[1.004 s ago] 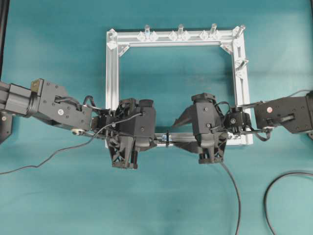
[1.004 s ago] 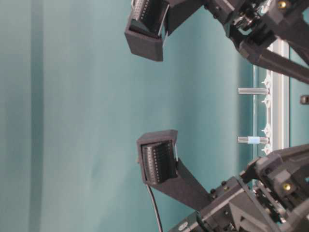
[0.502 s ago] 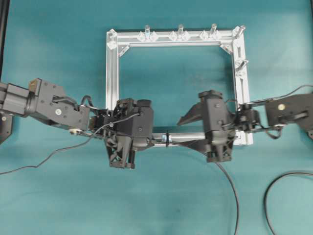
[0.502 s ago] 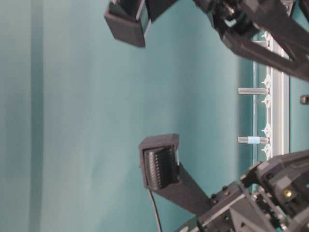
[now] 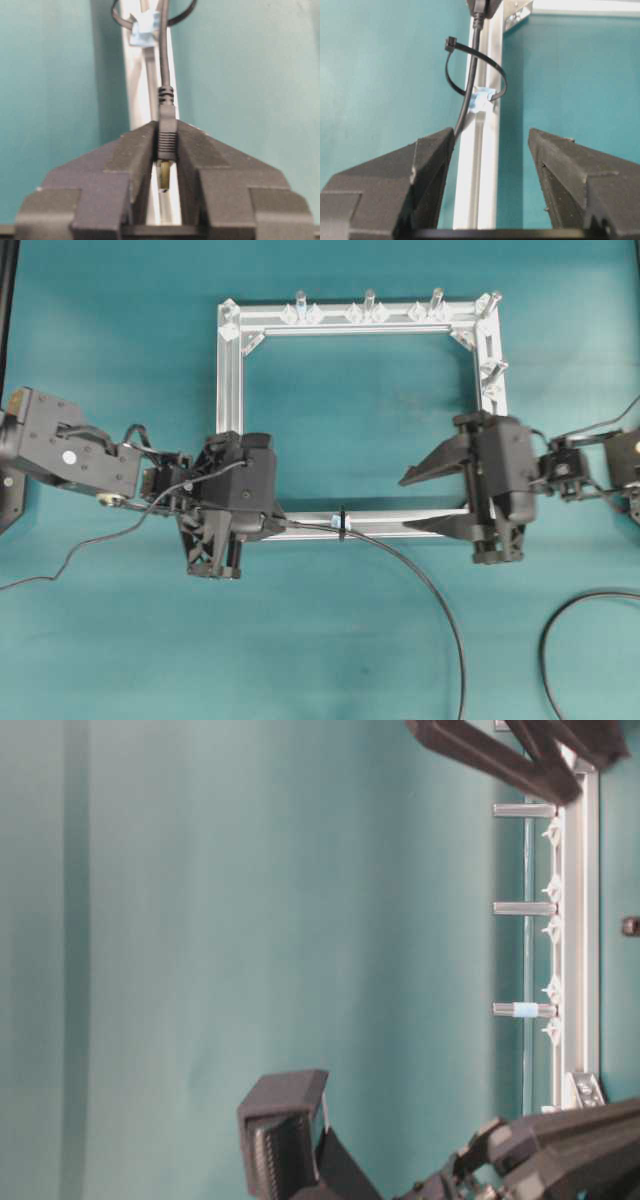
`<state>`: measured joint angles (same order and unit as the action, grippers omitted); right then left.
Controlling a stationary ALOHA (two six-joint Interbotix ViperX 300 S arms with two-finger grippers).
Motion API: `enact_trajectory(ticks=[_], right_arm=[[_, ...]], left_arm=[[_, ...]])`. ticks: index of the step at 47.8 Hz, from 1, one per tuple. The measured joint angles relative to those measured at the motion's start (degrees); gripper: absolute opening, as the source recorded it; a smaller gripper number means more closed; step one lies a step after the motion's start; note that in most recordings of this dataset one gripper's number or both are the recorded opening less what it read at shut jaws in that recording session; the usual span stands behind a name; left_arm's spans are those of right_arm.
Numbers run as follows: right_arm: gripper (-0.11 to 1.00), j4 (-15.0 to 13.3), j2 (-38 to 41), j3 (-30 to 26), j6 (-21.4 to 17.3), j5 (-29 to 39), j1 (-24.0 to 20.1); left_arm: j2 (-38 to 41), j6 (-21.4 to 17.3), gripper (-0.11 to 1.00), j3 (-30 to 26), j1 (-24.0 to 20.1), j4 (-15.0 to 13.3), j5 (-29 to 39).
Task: Insert the wire through the string loop located in the center.
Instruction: 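Open the right gripper and withdraw it rightward from the cable, then pull the USB plug leftward through the loop with the left gripper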
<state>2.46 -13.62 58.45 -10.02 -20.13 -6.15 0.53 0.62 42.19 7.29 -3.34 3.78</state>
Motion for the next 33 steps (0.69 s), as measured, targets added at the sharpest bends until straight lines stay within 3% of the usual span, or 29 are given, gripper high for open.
enact_trajectory(ticks=[15,33], right_arm=[[0.64,-1.2,-5.9,5.2,0.4,-8.1,0.0],[0.63,-2.0,-7.0,6.2,0.4,-9.3,0.0]], left_arm=[[-0.8,0.0,0.14,0.3,0.0,0.0,0.4],[-0.8,0.0,0.14,0.3,0.0,-0.1,0.4]])
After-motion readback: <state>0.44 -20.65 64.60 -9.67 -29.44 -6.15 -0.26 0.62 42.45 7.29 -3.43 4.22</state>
